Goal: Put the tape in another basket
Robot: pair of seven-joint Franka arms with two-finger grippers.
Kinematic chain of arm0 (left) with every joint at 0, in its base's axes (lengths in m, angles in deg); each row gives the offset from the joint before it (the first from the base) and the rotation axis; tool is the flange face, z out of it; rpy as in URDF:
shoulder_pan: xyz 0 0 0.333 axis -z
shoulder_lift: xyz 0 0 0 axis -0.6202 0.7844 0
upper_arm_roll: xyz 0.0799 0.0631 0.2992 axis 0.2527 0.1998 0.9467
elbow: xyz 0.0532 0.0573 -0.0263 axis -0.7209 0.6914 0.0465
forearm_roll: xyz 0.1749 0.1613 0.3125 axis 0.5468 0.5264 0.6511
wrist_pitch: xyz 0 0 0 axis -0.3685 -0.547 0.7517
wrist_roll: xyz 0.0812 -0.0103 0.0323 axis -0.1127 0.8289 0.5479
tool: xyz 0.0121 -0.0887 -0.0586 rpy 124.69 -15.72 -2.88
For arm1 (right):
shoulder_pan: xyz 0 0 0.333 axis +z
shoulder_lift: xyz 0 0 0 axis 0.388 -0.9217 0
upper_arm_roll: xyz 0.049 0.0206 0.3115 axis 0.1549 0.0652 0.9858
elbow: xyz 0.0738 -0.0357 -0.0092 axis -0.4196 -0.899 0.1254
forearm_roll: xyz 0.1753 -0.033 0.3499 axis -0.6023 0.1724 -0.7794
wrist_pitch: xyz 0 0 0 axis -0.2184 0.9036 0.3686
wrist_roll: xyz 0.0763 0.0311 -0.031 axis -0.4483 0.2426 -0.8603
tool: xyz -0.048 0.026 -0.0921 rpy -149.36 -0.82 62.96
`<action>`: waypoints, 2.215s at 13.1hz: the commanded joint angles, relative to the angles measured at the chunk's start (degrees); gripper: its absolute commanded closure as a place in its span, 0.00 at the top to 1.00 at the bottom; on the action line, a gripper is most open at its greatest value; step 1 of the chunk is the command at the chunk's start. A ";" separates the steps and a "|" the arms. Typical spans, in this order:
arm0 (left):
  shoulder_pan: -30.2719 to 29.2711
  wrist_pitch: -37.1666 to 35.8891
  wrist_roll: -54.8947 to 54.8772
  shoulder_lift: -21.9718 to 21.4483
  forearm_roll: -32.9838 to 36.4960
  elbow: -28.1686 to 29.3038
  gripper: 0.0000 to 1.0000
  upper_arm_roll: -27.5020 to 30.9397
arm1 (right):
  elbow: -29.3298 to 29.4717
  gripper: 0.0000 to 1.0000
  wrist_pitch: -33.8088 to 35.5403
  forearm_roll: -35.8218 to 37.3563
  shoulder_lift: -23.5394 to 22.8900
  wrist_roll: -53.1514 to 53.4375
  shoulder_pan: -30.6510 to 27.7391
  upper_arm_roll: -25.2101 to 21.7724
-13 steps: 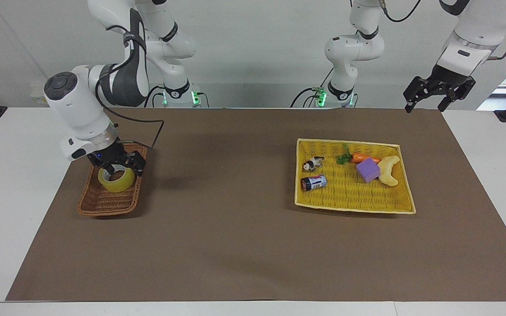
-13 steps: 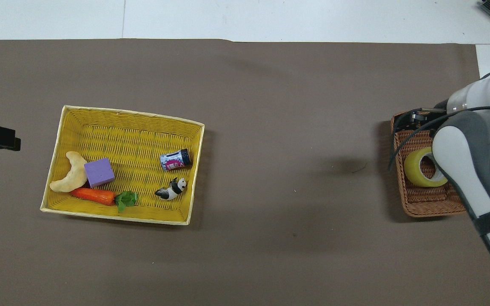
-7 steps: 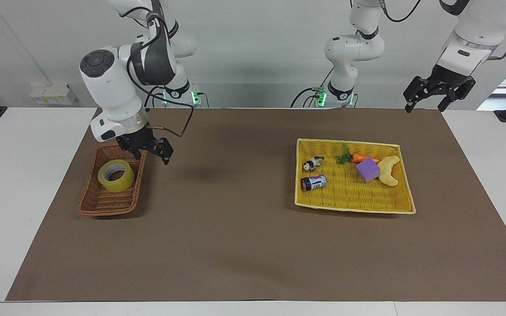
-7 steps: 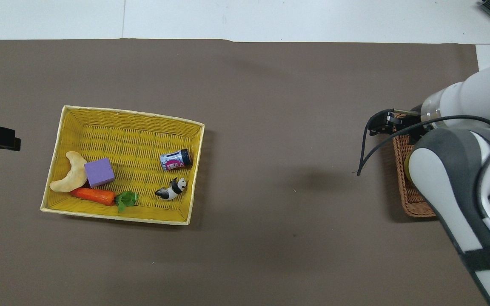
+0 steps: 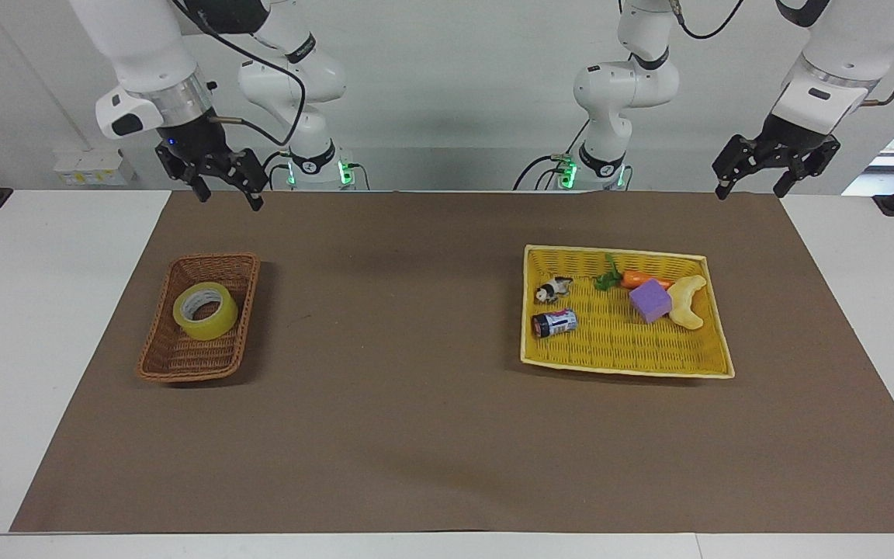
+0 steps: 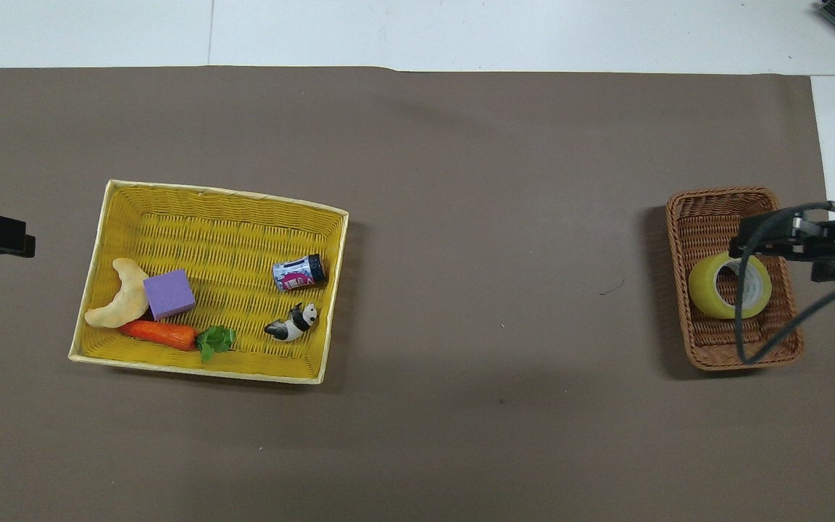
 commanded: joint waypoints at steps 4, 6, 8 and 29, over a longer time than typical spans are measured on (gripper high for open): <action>-0.86 -0.34 -0.34 -0.95 -0.64 0.63 1.00 -0.35 | -0.76 1.00 1.99 1.15 0.73 -2.49 -2.57 0.38; -0.86 -0.34 -0.34 -0.95 -0.64 0.63 1.00 -0.43 | 0.38 1.00 3.47 1.41 0.73 -4.26 -2.75 0.38; -0.86 -0.34 -0.34 -0.95 -0.64 0.63 1.00 -0.43 | 1.62 1.00 4.98 2.63 0.73 -6.53 -2.75 0.46; -0.86 -0.34 -0.34 -0.95 -0.64 0.63 1.00 -0.43 | 0.74 1.00 3.57 4.57 2.92 -11.20 -2.66 0.64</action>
